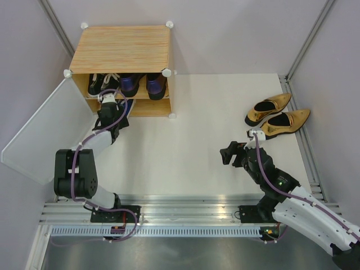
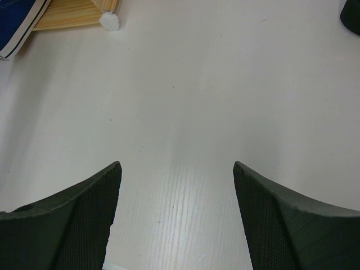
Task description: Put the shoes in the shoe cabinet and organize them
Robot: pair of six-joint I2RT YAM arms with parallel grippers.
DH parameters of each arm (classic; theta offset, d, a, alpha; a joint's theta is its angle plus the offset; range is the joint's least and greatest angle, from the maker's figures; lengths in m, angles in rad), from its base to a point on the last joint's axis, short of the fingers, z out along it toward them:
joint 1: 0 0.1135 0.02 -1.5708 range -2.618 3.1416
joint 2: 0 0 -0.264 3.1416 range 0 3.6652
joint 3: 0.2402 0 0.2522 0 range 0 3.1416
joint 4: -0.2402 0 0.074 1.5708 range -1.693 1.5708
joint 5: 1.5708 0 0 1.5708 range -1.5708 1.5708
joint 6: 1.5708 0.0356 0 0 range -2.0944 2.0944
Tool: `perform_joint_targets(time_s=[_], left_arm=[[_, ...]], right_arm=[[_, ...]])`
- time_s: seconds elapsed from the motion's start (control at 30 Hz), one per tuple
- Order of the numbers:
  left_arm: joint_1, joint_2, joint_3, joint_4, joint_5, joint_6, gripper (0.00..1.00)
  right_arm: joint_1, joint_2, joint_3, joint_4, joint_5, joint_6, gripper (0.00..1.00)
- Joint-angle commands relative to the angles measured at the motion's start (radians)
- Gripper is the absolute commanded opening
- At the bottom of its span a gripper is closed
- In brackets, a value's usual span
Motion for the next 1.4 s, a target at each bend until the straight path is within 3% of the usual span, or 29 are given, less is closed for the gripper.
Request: perform_joint_targets(time_s=[0.0, 0.2, 0.23, 0.33, 1.37], left_arm=[[0.004, 0.028, 0.027, 0.06, 0.049, -0.035, 0.7], [0.004, 0.074, 0.055, 0.085, 0.074, -0.01, 0.41], [0.004, 0.086, 0.059, 0.086, 0.071, -0.007, 0.27], [0.004, 0.101, 0.078, 0.092, 0.08, -0.004, 0.03], [0.059, 0.296, 0.366, 0.121, 0.19, 0.026, 0.02]], right_arm=[[-0.002, 0.001, 0.0, 0.028, 0.0, -0.016, 0.84], [-0.001, 0.018, 0.004, 0.031, 0.008, -0.019, 0.84], [-0.002, 0.022, 0.004, 0.031, 0.008, -0.019, 0.84], [-0.002, 0.03, 0.006, 0.031, 0.017, -0.022, 0.84], [-0.001, 0.121, 0.02, 0.033, 0.077, -0.031, 0.83]])
